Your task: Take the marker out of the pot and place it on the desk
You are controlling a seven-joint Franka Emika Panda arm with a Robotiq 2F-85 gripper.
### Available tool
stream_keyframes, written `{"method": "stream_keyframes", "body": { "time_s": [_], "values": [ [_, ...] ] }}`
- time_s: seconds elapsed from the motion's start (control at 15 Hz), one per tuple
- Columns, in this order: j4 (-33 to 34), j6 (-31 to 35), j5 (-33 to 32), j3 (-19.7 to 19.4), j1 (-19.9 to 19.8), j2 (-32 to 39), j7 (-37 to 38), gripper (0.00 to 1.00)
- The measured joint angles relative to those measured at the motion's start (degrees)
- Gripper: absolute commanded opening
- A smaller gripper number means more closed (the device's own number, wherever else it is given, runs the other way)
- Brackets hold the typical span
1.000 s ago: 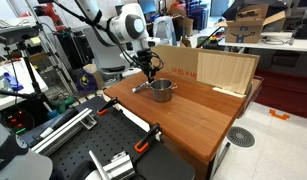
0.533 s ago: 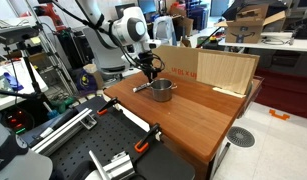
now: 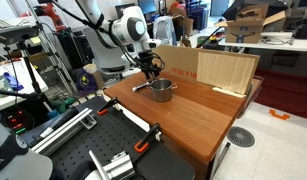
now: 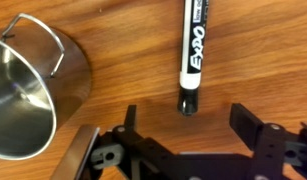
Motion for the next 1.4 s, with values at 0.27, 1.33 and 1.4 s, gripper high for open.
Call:
{"method": "stream_keyframes", "body": {
  "time_s": [0.27, 1.33, 1.4],
  "values": [
    [0.3, 0.0, 0.2, 0.2, 0.0, -0.4, -0.1, 1.0],
    [-14.9, -2.3, 0.7, 5.8, -0.3, -23.9, -2.2, 1.0],
    [-14.9, -2.3, 0.7, 5.8, -0.3, -23.9, -2.2, 1.0]
  ]
}}
